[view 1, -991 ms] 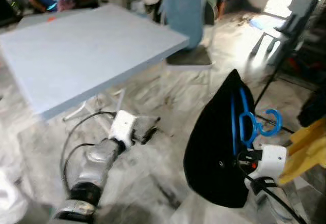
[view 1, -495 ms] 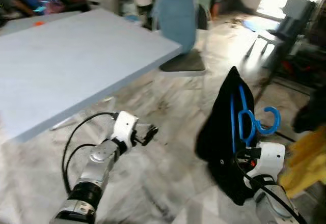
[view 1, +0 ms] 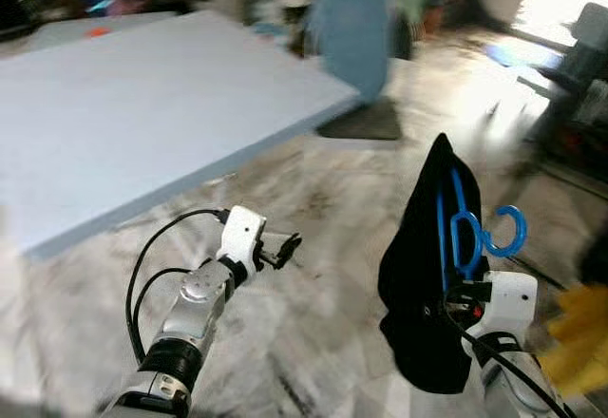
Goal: Hang hanger
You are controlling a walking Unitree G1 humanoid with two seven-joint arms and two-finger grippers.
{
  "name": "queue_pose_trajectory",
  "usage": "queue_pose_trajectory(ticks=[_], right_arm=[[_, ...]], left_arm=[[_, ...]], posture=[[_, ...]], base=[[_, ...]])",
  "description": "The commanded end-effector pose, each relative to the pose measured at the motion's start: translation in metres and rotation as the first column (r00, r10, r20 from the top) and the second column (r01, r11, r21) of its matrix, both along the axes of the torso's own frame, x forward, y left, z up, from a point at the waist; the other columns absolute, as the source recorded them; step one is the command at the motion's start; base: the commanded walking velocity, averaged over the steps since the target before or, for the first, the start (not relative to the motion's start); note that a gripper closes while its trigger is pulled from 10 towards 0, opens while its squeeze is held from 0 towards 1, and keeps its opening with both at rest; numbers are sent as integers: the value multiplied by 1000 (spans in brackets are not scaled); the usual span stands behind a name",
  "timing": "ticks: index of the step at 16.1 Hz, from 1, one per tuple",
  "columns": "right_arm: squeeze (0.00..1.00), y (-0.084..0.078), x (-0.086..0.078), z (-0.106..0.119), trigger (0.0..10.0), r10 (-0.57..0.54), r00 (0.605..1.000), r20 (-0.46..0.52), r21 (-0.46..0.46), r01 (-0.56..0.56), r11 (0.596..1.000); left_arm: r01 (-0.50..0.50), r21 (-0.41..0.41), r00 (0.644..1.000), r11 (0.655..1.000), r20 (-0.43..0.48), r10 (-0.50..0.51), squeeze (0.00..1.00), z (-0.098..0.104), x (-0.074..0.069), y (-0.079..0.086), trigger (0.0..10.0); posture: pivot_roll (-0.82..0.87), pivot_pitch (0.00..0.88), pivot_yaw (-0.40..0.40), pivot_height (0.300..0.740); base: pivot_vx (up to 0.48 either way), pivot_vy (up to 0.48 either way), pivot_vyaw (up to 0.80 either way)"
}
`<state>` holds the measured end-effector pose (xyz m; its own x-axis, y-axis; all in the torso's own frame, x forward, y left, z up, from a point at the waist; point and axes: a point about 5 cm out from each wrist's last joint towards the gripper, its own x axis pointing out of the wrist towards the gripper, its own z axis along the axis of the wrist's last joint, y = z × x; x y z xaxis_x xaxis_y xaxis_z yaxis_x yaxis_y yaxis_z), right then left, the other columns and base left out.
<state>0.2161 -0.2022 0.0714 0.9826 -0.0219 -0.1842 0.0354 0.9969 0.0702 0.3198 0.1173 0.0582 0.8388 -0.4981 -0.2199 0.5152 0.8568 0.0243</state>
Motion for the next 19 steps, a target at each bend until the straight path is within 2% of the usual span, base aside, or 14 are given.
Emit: queue_pose_trajectory(ticks=[1,16,17,19], right_arm=[[0,1,4,11,10000,12,998,56,-15,-12,1000],[0,2,5,8,10000,24,999,46,-12,-23,1000],[0,2,5,8,10000,22,999,47,-9,-22,1000],[0,-1,4,9,10000,37,999,38,-25,-36,999]], left_arm=[[-1,8,1000,1000,1,1,0,0,0,-1,10000],[23,11,1000,1000,-11,-23,0,-2,0,-6,10000],[23,9,1000,1000,-17,-23,0,-2,-1,-6,10000],[92,51,996,994,5,-93,0,-2,-2,-8,10000]], posture=[[-34,0,-29,740],[-34,0,-31,740],[-33,0,-33,740],[-27,0,-36,740]], base=[[0,0,800],[0,0,800],[0,0,0],[0,0,0]])
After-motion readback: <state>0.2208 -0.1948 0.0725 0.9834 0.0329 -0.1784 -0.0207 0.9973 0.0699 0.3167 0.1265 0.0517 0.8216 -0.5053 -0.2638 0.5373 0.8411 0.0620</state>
